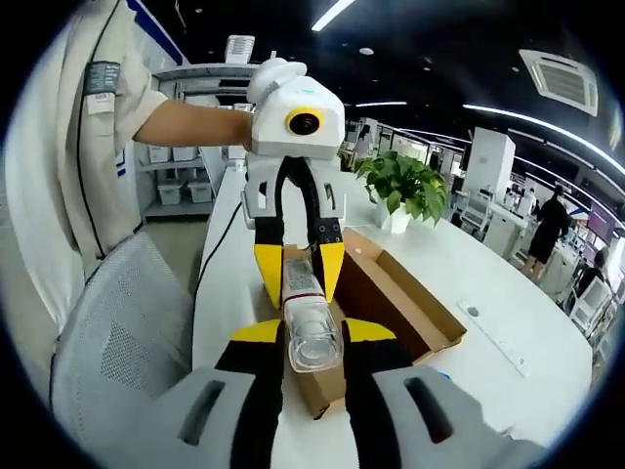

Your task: Operate the shoe box by opening the lid, removing the specified soft item, and placing it in the target area until the item is outside and the box remains undamaged.

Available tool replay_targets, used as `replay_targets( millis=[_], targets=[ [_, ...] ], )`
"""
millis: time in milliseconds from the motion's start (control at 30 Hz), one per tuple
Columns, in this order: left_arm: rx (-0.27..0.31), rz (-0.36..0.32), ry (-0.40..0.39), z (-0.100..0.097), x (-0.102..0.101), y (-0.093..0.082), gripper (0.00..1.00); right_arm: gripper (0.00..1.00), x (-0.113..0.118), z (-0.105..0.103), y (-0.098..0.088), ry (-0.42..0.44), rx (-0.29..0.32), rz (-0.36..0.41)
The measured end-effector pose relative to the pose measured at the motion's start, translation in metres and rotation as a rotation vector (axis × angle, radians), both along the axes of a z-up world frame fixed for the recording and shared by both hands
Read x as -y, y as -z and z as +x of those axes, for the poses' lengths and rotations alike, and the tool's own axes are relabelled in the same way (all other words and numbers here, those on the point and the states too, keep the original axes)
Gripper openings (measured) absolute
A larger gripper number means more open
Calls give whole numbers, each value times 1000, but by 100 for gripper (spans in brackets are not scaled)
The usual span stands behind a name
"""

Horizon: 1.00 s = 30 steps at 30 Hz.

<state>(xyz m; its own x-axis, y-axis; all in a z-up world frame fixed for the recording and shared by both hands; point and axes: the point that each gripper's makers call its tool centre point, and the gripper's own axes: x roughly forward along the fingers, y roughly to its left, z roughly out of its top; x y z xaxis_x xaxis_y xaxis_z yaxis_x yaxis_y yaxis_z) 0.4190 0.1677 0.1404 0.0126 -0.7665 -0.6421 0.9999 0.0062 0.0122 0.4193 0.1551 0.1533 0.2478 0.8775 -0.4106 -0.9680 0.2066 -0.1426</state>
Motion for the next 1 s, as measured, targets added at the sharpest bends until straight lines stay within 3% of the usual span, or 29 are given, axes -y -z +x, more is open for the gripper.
replay_targets(
  millis=[533, 633, 1000],
  targets=[
    [42, -10, 27, 3, 2, 11, 19, 17, 1, -4, -1, -27, 37, -56],
    [99, -2, 65, 3, 6, 15, 19, 16, 1, -4, -3, -25, 24, -49],
    [102, 7, 47, 6, 8, 15, 22, 16, 3, -3, 0, -39, 31, -81]
  ],
)
